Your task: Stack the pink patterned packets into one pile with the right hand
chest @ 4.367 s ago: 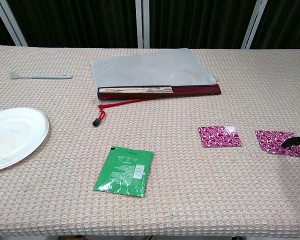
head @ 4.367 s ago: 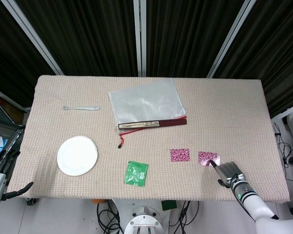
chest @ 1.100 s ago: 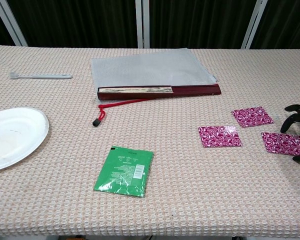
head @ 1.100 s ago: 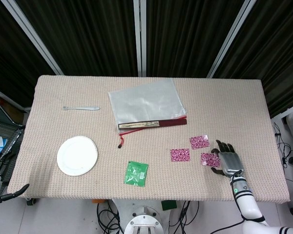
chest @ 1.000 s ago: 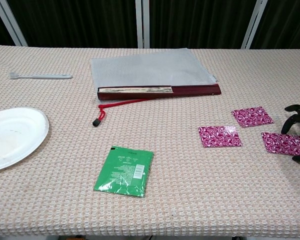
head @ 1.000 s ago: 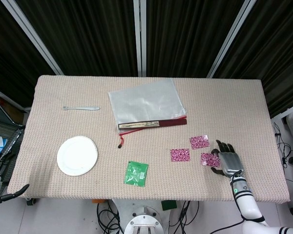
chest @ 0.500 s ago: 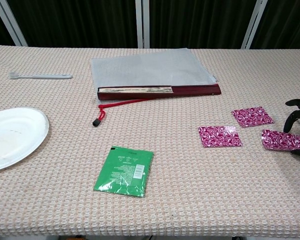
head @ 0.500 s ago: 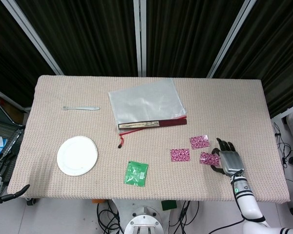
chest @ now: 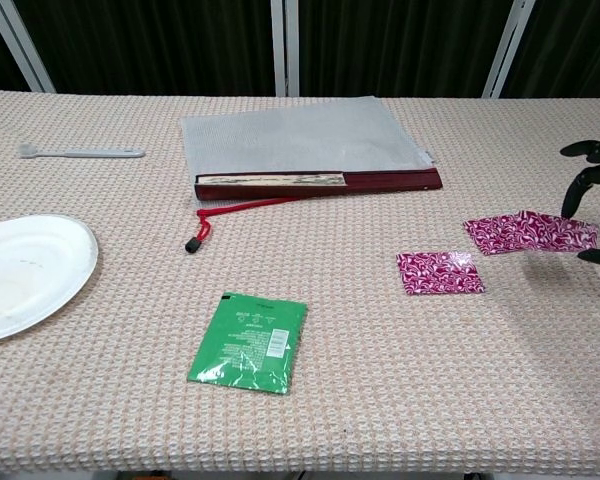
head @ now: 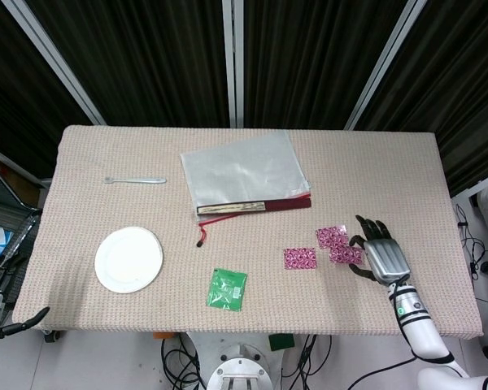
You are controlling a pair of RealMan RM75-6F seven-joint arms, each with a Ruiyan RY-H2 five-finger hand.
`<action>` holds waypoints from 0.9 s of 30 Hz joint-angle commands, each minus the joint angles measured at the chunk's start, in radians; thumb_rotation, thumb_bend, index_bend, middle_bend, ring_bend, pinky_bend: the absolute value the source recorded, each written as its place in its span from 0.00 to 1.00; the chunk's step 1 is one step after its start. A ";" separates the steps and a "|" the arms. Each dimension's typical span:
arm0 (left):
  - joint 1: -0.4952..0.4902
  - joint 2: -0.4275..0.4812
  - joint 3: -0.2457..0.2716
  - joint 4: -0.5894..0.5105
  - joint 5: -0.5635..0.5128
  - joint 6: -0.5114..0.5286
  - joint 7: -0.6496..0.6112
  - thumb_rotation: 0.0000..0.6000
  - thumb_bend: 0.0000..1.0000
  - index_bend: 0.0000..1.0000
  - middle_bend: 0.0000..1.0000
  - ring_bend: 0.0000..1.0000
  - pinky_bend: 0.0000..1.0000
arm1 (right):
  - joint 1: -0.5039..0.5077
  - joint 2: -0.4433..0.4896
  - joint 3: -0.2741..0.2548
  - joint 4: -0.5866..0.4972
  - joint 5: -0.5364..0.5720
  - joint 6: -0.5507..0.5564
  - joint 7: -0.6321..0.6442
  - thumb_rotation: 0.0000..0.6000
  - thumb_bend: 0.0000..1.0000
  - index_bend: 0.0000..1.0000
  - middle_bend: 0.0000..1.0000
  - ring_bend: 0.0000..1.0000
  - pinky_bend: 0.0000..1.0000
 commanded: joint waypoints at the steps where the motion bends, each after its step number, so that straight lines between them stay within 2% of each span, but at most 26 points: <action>1: 0.000 0.001 -0.001 -0.002 -0.001 0.000 0.001 0.26 0.09 0.09 0.07 0.01 0.18 | 0.033 0.023 0.010 -0.002 -0.067 -0.029 0.023 0.97 0.62 0.45 0.00 0.00 0.00; 5: -0.001 0.002 -0.002 -0.006 -0.002 -0.001 0.002 0.26 0.09 0.09 0.07 0.01 0.18 | 0.068 0.018 0.012 -0.001 -0.121 -0.056 -0.001 0.97 0.58 0.45 0.00 0.00 0.00; 8: -0.003 0.002 -0.002 -0.008 -0.003 -0.006 0.004 0.27 0.09 0.09 0.07 0.01 0.18 | 0.090 -0.003 0.018 -0.010 -0.107 -0.079 -0.056 0.97 0.58 0.45 0.00 0.00 0.00; 13: -0.007 0.003 -0.001 -0.011 0.000 -0.010 0.007 0.26 0.09 0.09 0.07 0.01 0.18 | 0.125 -0.074 0.032 -0.017 -0.013 -0.122 -0.163 0.97 0.57 0.45 0.00 0.00 0.00; 19: -0.004 0.005 -0.002 -0.005 -0.004 -0.007 -0.005 0.26 0.09 0.09 0.07 0.01 0.18 | 0.132 -0.183 0.046 -0.024 0.136 -0.077 -0.307 0.97 0.57 0.46 0.00 0.00 0.00; 27: 0.001 0.005 0.001 0.014 -0.003 0.001 -0.040 0.27 0.09 0.09 0.07 0.01 0.18 | 0.144 -0.250 0.060 -0.058 0.245 -0.030 -0.371 0.97 0.54 0.46 0.00 0.00 0.00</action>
